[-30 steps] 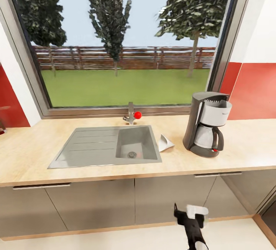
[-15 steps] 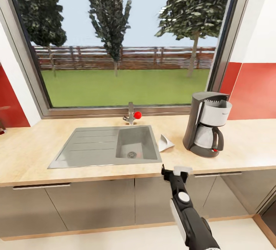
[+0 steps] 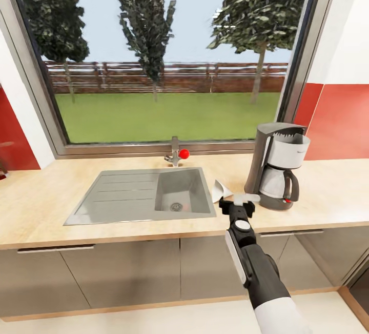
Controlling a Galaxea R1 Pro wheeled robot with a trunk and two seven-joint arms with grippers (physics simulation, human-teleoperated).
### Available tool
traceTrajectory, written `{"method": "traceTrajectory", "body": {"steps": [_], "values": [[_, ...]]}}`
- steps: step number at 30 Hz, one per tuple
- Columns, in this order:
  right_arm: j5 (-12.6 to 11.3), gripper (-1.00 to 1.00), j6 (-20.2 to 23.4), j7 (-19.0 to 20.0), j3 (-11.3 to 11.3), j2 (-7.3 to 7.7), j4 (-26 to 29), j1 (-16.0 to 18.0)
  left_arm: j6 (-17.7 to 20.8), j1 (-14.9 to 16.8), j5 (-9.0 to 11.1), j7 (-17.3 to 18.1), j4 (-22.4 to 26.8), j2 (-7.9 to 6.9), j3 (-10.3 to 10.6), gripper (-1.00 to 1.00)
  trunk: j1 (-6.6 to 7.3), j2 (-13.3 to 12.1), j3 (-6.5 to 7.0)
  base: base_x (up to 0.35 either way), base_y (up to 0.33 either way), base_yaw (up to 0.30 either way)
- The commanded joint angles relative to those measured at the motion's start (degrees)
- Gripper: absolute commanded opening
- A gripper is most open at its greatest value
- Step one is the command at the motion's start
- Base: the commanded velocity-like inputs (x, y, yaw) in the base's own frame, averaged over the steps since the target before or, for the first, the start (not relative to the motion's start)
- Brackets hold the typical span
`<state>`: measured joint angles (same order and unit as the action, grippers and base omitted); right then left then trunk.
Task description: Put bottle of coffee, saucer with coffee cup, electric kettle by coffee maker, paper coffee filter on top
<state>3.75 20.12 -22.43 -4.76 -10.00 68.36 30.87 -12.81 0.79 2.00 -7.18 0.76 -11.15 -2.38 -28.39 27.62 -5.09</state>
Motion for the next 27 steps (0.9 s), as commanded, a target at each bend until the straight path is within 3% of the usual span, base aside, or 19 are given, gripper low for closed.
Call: {"method": "traceTrajectory", "body": {"steps": [1,14,16,27], "values": [[0.4,1.00,1.0,-0.4,-0.1,0.00,0.0,0.3,-0.2,0.0,0.2,0.0,-0.3,-0.01,-0.2,1.00,-0.03,0.1,-0.12,0.000,0.000,0.000],[0.5,1.00,1.8,-0.7,-0.2,0.00,-1.1,0.6,-0.1,-0.9,0.2,-0.1,-2.4,-0.02,-0.2,1.00,-0.03,0.1,-0.12,0.007,0.000,0.000],[0.5,1.00,1.8,-0.6,-0.2,0.00,-3.7,0.6,-0.1,-1.1,0.2,-0.1,-2.6,-0.01,-0.2,1.00,-0.03,0.1,-0.12,0.215,0.086,0.000],[0.6,1.00,1.7,-0.6,0.3,0.00,-4.2,0.6,0.6,-2.3,0.2,-0.1,-2.7,0.16,-0.1,1.00,-0.03,0.1,-0.12,0.118,0.051,0.000]]}}
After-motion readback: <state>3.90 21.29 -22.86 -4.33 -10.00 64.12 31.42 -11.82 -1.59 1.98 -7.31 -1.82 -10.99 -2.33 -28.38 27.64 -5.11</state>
